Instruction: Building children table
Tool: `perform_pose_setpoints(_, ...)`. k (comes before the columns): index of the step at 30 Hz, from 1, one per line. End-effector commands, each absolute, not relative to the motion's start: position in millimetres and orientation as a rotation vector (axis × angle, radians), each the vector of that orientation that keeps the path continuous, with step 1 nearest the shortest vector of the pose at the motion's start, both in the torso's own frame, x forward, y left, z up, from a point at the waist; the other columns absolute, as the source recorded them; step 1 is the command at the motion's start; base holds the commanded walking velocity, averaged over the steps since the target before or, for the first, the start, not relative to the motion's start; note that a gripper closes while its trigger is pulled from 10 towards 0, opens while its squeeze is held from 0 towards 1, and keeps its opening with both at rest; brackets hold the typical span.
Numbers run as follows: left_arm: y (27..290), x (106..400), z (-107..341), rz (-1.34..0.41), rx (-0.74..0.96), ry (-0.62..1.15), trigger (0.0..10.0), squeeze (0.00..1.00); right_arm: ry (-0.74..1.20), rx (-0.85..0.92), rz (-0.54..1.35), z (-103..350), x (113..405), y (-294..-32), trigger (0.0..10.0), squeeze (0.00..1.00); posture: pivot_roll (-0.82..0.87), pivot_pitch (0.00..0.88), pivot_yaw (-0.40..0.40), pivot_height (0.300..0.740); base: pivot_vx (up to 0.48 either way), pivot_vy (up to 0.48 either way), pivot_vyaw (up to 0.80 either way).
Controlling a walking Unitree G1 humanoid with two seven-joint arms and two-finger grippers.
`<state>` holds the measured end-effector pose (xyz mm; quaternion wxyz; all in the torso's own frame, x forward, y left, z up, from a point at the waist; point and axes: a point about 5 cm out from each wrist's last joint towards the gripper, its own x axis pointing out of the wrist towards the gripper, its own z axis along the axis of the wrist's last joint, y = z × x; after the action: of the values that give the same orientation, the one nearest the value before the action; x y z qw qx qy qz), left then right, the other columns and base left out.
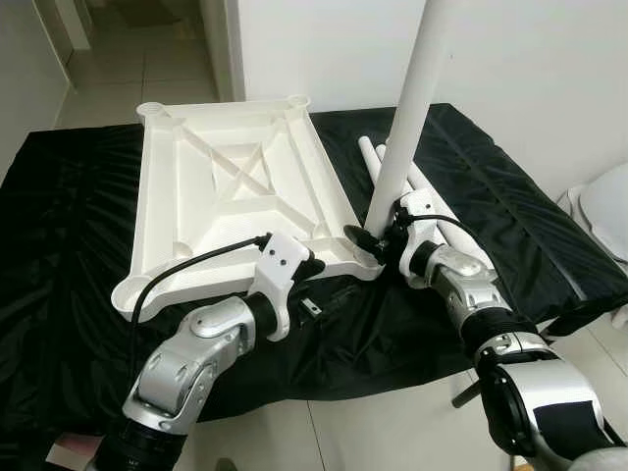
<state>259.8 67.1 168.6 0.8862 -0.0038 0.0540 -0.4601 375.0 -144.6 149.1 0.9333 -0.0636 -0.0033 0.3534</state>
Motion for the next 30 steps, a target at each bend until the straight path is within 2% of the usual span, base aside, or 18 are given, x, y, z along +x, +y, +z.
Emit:
perform_pose_setpoints(1, 66.2, 258.0, 171.6, -0.965, -0.002, 0.105, 10.0, 0.00, 0.042, -0.147, 0.717, 139.6, 372.7, -149.6, 9.3, 0.00, -0.03, 0.042, -0.002, 0.740, 0.000, 0.000, 0.00)
perform_pose_setpoints(3, 66.1, 258.0, 171.6, -0.965, -0.002, 0.105, 10.0, 0.00, 0.044, -0.153, 0.704, 139.4, 372.9, -151.2, 9.3, 0.00, -0.03, 0.042, -0.002, 0.740, 0.000, 0.000, 0.00)
perform_pose_setpoints(4, 66.1, 258.1, 171.7, -0.966, -0.003, 0.105, 10.0, 0.00, 0.043, -0.147, 0.683, 139.3, 373.3, -152.9, 10.0, 0.00, -0.03, 0.043, -0.003, 0.740, 0.000, 0.000, 0.00)
perform_pose_setpoints(5, 66.4, 258.1, 171.6, -0.967, -0.003, 0.105, 10.0, 0.00, 0.030, -0.135, 0.607, 139.9, 374.7, -156.6, 10.0, 0.00, -0.03, 0.044, -0.002, 0.740, 0.000, 0.000, 0.00)
perform_pose_setpoints(10, 66.2, 258.0, 171.5, -0.968, -0.004, 0.106, 10.0, 0.00, 0.013, -0.112, 0.534, 141.0, 376.0, -158.4, 10.0, 0.00, -0.03, 0.043, -0.003, 0.740, 0.000, 0.000, 0.00)
perform_pose_setpoints(13, 65.2, 258.0, 170.9, -0.970, -0.006, 0.106, 10.0, 0.00, -0.010, -0.059, 0.395, 140.9, 376.7, -156.3, 10.0, 0.00, -0.04, 0.044, -0.002, 0.740, 0.000, 0.000, 0.00)
perform_pose_setpoints(20, 64.4, 257.2, 170.3, -0.975, -0.007, 0.109, 10.0, 0.00, -0.021, 0.024, 0.217, 138.2, 376.2, -155.3, 10.0, 0.00, -0.04, 0.043, -0.003, 0.740, 0.000, 0.000, 0.00)
perform_pose_setpoints(23, 63.9, 256.5, 169.6, -0.980, -0.007, 0.111, 10.0, 0.00, -0.061, 0.061, 0.092, 137.6, 372.3, -149.1, 10.0, 0.00, -0.04, 0.035, -0.005, 0.740, 0.000, 0.000, 0.00)
perform_pose_setpoints(27, 63.3, 256.4, 169.3, -0.983, -0.007, 0.112, 10.0, 0.00, -0.071, 0.067, 0.036, 137.0, 370.5, -145.6, 10.0, 0.00, -0.04, 0.032, -0.006, 0.740, 0.000, 0.000, 0.00)
perform_pose_setpoints(30, 60.7, 256.9, 168.9, -0.995, -0.006, 0.111, 10.0, 0.00, -0.087, 0.092, -0.120, 136.5, 364.8, -131.3, 10.0, 0.00, -0.05, 0.024, -0.005, 0.740, 0.000, 0.000, 0.00)
